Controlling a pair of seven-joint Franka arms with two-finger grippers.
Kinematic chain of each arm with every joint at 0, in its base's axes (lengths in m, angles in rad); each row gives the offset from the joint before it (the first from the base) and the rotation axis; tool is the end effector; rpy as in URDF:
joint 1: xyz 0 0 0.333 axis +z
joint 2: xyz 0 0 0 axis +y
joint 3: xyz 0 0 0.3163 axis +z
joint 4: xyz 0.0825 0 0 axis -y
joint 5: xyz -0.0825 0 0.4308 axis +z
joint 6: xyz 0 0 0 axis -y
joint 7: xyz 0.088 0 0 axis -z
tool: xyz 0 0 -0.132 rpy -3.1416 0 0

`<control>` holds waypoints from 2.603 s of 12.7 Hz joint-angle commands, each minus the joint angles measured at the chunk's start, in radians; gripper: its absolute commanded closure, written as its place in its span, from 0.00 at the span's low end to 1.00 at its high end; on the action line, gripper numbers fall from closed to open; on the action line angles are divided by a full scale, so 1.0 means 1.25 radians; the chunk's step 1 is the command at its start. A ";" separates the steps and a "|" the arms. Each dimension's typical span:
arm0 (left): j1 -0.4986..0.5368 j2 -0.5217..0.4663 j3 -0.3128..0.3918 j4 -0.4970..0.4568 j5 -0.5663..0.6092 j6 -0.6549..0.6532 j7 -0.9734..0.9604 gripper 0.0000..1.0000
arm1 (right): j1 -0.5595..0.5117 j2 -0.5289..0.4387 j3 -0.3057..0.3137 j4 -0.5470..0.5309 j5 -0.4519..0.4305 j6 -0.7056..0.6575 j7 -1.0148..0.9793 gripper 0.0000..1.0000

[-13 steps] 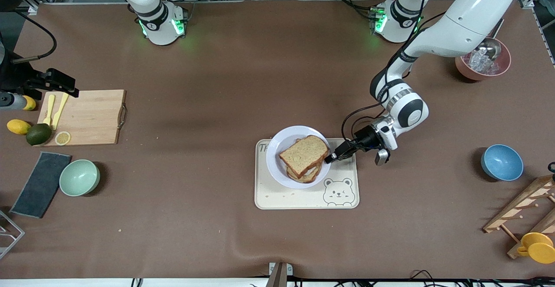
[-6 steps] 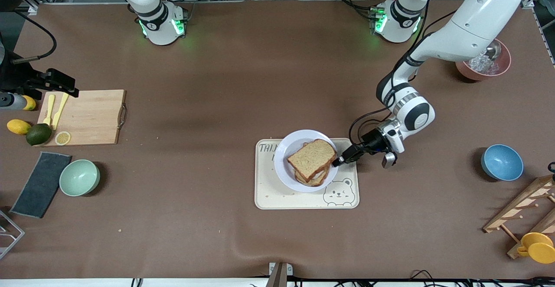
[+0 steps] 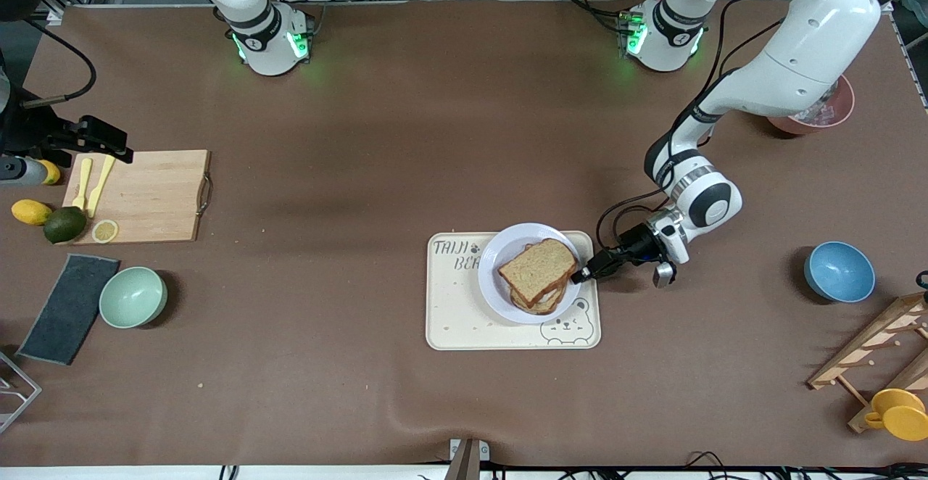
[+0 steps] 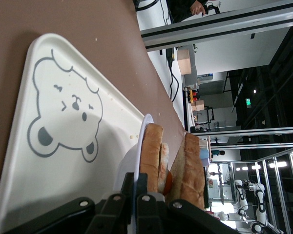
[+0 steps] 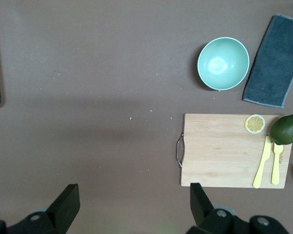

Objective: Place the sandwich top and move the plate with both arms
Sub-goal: 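Release the plate rim and pull the left gripper back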

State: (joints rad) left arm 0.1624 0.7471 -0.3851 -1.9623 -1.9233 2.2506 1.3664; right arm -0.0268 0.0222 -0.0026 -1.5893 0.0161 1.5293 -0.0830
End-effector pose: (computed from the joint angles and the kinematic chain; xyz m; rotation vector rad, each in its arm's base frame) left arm 0.6007 -0.1939 0.0658 1.8084 0.2815 0.4090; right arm 0.6000 -0.0154 0.5735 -3.1173 -0.0836 0.1266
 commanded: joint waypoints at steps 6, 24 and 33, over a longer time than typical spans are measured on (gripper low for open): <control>0.004 0.058 -0.002 0.047 0.014 -0.026 0.038 0.95 | -0.004 -0.001 0.003 -0.002 -0.006 -0.002 0.015 0.00; 0.069 0.011 0.011 0.074 0.223 -0.027 -0.135 0.67 | -0.003 0.006 0.005 -0.002 -0.006 -0.001 0.016 0.00; 0.081 -0.002 0.006 0.265 0.604 -0.028 -0.619 0.67 | -0.004 0.006 0.005 -0.002 -0.006 -0.001 0.016 0.00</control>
State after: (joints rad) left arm 0.2616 0.7502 -0.3737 -1.6809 -1.2656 2.2264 0.7318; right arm -0.0269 0.0315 -0.0028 -1.5908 0.0161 1.5294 -0.0818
